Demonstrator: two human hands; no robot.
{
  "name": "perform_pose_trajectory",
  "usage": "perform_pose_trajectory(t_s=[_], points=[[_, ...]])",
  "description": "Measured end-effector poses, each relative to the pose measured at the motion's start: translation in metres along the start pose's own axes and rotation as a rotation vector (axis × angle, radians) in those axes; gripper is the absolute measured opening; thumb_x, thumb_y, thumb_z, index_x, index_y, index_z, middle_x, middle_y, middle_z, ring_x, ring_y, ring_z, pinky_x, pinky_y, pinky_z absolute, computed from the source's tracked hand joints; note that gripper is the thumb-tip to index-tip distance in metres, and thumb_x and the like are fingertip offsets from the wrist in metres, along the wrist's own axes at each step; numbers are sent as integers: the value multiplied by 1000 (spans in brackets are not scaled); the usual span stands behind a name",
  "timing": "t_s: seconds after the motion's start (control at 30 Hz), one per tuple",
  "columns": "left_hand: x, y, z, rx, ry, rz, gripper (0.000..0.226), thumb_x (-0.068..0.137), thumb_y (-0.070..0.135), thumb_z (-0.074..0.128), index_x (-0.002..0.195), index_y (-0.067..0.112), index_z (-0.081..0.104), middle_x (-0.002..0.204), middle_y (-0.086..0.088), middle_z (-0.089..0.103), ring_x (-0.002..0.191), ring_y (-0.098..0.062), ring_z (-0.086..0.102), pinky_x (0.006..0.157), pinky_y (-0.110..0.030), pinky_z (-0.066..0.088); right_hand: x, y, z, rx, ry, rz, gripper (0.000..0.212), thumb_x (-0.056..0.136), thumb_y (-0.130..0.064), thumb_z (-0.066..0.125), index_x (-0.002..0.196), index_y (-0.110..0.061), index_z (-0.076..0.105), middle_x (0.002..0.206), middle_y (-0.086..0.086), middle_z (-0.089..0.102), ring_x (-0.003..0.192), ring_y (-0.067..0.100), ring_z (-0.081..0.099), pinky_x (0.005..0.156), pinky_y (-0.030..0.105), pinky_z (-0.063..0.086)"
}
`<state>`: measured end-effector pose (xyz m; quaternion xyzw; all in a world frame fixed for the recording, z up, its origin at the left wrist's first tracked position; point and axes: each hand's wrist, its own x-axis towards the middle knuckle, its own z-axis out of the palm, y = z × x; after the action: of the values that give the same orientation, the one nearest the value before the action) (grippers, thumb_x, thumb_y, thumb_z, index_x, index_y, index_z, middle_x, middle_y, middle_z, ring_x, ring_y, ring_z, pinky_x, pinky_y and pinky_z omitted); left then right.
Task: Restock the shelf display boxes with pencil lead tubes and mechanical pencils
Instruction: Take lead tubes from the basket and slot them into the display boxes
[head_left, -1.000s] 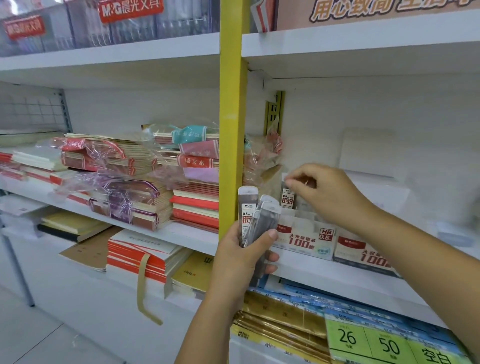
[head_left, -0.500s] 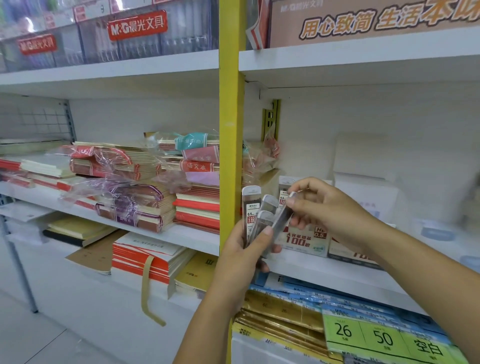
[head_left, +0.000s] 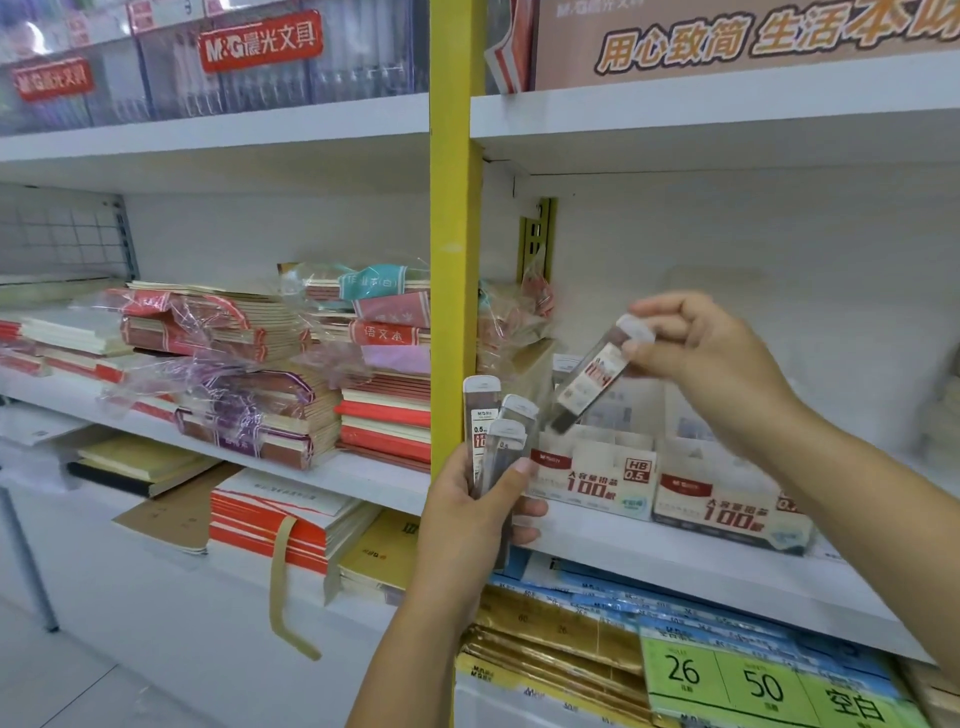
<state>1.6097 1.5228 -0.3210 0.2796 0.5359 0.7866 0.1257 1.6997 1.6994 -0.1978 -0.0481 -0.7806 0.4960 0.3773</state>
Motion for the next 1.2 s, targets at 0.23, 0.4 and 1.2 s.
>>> perform_pose_trajectory(t_s=[0.23, 0.4, 1.2], points=[[-3, 4, -2, 57, -19, 1, 13, 93, 33, 67, 91, 47, 67, 91, 3, 76, 61, -10, 65, 59, -23, 55, 28, 12, 22, -617, -59, -340, 22, 90, -15, 64, 98, -33, 54, 88, -26, 57, 83, -21, 53, 69, -2, 40], [-4, 5, -7, 79, -14, 11, 8, 92, 36, 68, 99, 38, 68, 81, 1, 74, 59, -8, 63, 55, -19, 52, 43, 30, 33, -726, -71, -266, 16, 88, -13, 66, 101, -22, 63, 96, -5, 59, 88, 12, 58, 73, 21, 46], [-19, 26, 13, 40, -177, -44, 37, 84, 54, 60, 114, 34, 67, 103, 1, 77, 75, -13, 72, 59, -26, 58, -28, -1, 22, -90, -95, 35, 10, 93, -25, 62, 93, -27, 72, 66, -6, 72, 48, 2, 55, 44, 15, 43]])
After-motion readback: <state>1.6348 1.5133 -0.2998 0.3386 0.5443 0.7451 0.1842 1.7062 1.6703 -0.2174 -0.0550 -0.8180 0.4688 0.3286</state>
